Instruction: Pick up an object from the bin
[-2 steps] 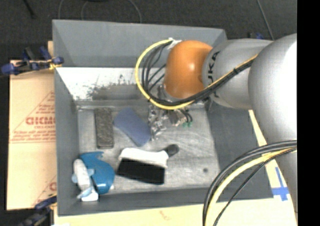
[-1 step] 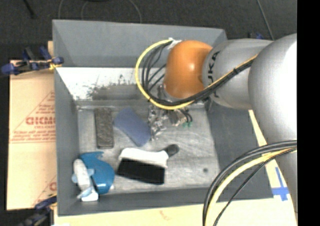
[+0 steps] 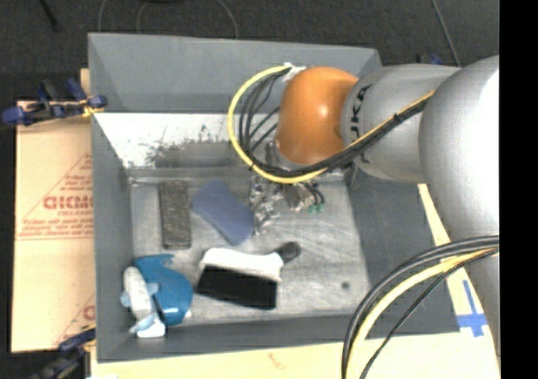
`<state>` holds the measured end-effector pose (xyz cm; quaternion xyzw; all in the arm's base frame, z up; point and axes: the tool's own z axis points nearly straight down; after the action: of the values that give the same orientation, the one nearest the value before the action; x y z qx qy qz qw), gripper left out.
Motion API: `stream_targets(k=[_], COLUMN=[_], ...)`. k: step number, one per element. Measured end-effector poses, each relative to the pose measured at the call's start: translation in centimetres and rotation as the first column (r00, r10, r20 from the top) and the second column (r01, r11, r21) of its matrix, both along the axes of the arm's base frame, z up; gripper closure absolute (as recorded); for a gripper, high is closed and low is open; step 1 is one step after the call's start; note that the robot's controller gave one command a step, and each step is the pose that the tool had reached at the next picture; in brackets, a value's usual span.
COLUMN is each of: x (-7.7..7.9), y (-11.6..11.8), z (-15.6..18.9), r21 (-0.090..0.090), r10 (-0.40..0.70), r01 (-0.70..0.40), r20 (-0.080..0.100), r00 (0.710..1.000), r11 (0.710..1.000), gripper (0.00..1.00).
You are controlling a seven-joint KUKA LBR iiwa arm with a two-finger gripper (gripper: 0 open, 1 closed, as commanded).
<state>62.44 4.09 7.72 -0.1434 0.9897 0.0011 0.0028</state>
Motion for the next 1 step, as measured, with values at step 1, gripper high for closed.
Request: stream_targets(k=[1], x=[-0.11], y=[-0.05], z=[1.05], r21=[-0.002], r10=[0.000], r01=[0.000], r20=[-0.004], r00=[1.000], r11=[1.000], gripper=[1.00])
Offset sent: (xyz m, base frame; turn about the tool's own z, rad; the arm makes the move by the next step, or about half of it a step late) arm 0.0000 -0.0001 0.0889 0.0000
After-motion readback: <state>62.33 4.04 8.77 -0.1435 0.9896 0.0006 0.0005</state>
